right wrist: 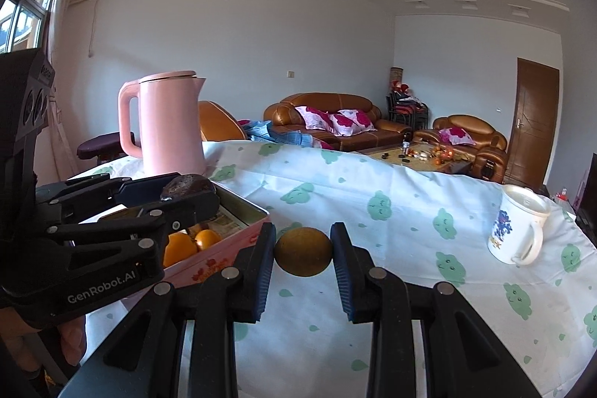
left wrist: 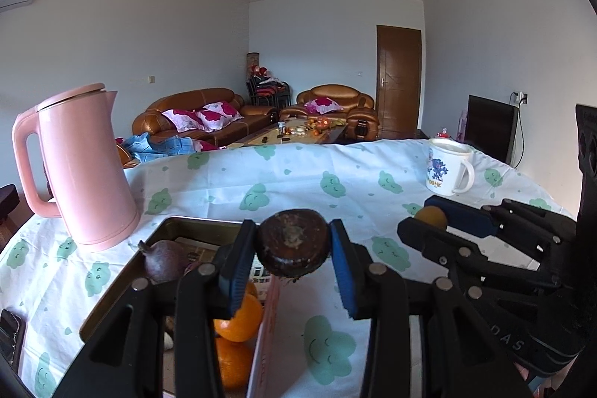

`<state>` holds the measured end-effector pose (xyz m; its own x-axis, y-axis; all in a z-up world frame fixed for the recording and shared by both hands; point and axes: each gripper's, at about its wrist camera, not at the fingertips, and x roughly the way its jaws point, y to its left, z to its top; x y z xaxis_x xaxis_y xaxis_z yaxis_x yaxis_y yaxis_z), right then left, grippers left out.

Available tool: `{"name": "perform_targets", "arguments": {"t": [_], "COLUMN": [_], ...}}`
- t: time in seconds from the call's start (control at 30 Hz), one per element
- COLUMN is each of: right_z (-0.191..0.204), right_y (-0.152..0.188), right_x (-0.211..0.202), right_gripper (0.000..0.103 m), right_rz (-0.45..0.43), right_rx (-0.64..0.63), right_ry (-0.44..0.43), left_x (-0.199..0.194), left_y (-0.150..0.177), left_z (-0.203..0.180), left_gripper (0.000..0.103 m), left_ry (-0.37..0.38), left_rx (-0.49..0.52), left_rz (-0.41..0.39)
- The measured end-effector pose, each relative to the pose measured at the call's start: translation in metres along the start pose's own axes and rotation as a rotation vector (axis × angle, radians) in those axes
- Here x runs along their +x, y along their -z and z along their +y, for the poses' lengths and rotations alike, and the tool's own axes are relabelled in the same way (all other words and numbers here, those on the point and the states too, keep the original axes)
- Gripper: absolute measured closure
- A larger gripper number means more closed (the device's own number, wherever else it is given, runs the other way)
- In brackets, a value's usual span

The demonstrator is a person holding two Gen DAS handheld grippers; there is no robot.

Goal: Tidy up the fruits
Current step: 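Lower the dark brown fruit into the tin with the left tool while the right tool lowers the golden fruit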

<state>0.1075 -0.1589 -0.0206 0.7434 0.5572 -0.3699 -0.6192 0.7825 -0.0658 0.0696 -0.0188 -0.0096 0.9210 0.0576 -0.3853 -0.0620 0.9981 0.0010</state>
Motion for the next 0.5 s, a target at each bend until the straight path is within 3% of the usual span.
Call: {"name": "perform_targets", "arguments": {"t": [0.5], "right_z": [0.032], "right_y": [-0.018], "right_x": [0.008], "right_gripper": [0.071], "right_rz": [-0.011], "right_rx": [-0.059], "right_ry": [-0.055], "left_x": [-0.015], "left_y": [0.003], "left_z": [0.031], "left_gripper": [0.062], "left_ry": [-0.063], "left_rx": [-0.013], "left_rz": [-0.010]}}
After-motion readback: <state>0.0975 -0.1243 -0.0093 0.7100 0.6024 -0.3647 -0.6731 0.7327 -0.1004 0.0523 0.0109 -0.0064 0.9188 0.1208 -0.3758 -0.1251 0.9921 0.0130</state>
